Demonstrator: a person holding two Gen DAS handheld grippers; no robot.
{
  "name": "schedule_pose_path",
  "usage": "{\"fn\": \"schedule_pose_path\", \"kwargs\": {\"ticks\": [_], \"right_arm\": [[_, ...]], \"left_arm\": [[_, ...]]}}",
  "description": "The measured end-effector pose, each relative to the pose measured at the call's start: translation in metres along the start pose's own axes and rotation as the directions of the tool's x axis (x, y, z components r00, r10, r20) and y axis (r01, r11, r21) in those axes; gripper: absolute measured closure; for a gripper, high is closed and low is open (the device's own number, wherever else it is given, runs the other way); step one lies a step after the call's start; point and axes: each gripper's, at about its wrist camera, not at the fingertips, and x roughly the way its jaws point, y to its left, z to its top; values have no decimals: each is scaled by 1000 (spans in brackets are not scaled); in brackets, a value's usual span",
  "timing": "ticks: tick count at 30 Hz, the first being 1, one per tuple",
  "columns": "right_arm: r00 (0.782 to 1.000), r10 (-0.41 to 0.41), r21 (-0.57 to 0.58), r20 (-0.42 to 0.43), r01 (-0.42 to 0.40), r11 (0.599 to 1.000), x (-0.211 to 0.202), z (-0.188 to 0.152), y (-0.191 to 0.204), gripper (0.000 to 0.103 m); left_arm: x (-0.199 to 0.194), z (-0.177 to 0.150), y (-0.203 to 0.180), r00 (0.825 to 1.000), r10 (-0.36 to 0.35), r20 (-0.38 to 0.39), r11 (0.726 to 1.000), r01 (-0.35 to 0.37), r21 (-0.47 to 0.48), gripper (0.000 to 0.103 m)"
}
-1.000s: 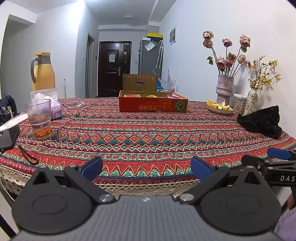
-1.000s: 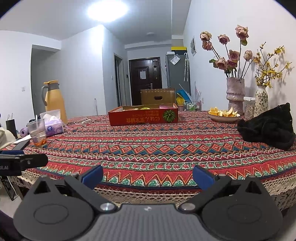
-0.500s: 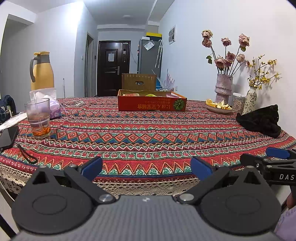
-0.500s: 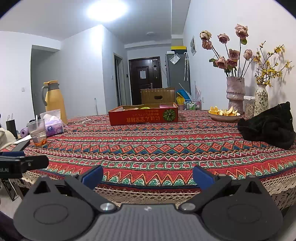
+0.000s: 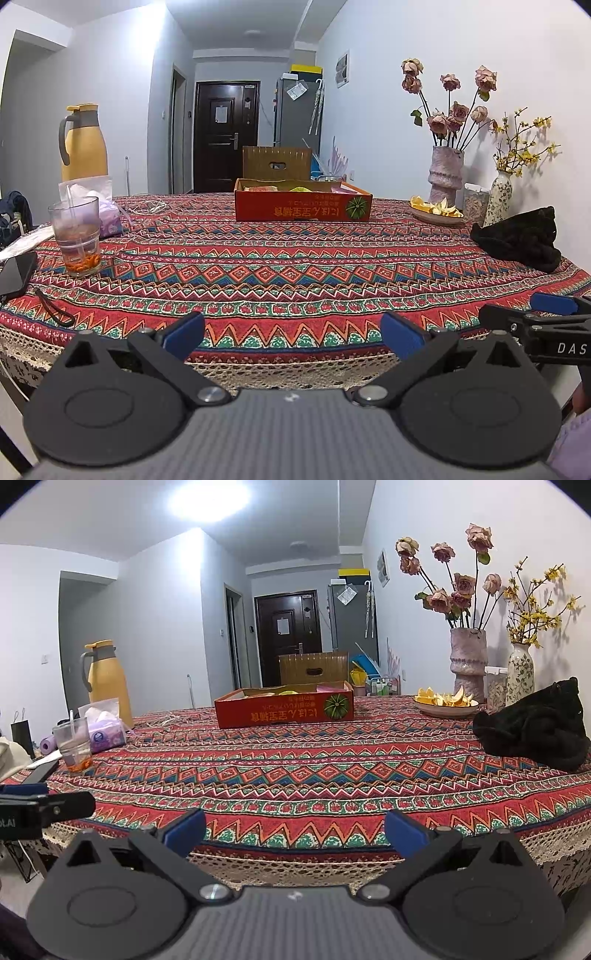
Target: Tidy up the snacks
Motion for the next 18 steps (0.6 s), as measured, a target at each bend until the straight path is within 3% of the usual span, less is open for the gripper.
{"fn": "schedule_pose_path", "kwargs": {"ticks": [18], "right_arm": [[1000, 7, -2, 1, -7, 1000, 0, -1, 1, 0]], "left_arm": [[0, -1, -1, 1000, -2, 0, 1000, 2, 2, 0]]}}
